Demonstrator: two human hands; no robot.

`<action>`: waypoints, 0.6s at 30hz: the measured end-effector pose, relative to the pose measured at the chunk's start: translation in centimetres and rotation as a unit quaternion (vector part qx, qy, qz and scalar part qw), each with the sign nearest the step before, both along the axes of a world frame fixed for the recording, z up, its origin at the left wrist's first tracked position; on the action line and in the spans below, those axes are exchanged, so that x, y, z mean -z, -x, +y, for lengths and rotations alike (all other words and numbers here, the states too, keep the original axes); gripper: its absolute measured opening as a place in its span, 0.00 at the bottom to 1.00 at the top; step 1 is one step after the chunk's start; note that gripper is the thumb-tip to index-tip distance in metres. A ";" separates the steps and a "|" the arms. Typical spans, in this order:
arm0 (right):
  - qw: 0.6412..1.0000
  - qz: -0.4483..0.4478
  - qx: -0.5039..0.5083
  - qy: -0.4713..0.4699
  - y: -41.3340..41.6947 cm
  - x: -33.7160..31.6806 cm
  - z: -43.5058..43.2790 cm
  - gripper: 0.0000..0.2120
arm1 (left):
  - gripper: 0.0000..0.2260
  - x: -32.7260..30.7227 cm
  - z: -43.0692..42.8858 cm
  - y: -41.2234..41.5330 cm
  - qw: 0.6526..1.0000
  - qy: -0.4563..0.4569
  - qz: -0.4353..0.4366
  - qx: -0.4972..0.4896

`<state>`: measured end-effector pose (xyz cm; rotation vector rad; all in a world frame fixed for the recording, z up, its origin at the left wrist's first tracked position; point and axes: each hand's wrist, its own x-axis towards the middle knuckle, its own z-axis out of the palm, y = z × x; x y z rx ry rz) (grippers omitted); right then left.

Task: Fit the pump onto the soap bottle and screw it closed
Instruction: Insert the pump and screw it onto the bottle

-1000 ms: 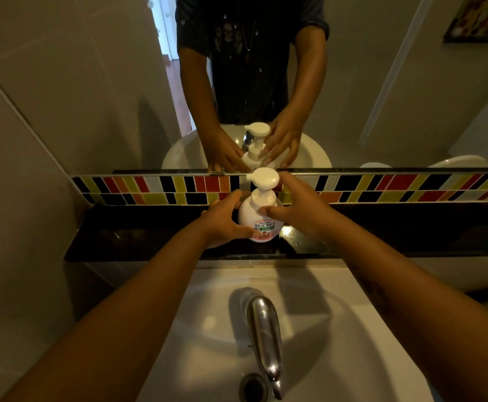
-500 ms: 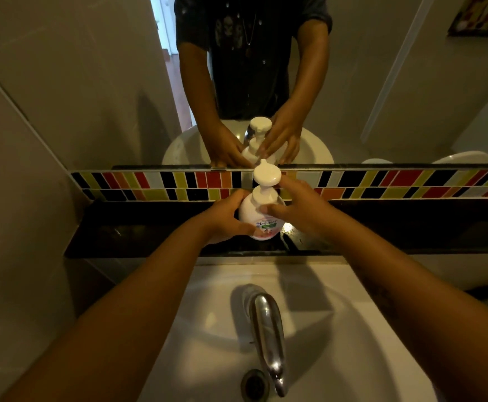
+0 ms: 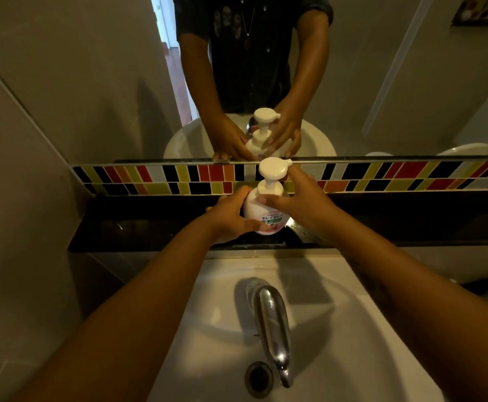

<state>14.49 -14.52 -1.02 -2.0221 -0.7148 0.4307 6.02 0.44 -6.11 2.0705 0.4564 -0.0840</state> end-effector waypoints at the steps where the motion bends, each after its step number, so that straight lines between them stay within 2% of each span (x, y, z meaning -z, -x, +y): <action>1: 0.999 0.013 -0.038 0.018 0.0 -0.4 -0.3 0.33 | 0.34 0.0 0.0 0.1 1.000 -0.004 -0.003 -0.001; 4: 0.992 0.014 -0.104 0.064 -0.1 -1.1 -1.4 0.30 | 0.35 0.6 0.2 0.2 1.000 -0.010 -0.001 -0.002; 7: 0.998 0.004 -0.052 0.036 0.2 -0.9 -1.3 0.30 | 0.36 1.2 0.4 0.3 1.000 -0.003 -0.010 -0.005; 10: 0.997 -0.069 0.022 0.023 0.8 -0.3 -0.3 0.35 | 0.36 1.5 0.3 0.4 1.000 -0.003 -0.017 -0.008; 12: 0.995 -0.089 0.018 0.031 1.0 -0.4 -0.2 0.36 | 0.35 1.6 0.5 0.3 1.000 -0.007 -0.010 -0.005; 14: 0.997 -0.046 -0.036 0.045 0.5 -0.8 -0.6 0.35 | 0.35 1.5 0.6 0.2 1.000 -0.007 -0.004 -0.003; 16: 0.995 0.016 -0.087 0.045 0.0 -1.3 -1.1 0.30 | 0.36 1.4 0.7 0.2 1.000 -0.007 -0.004 -0.004; 18: 0.995 0.027 -0.092 0.033 -0.1 -1.2 -1.0 0.28 | 0.36 1.4 0.6 0.1 1.000 -0.008 -0.008 -0.004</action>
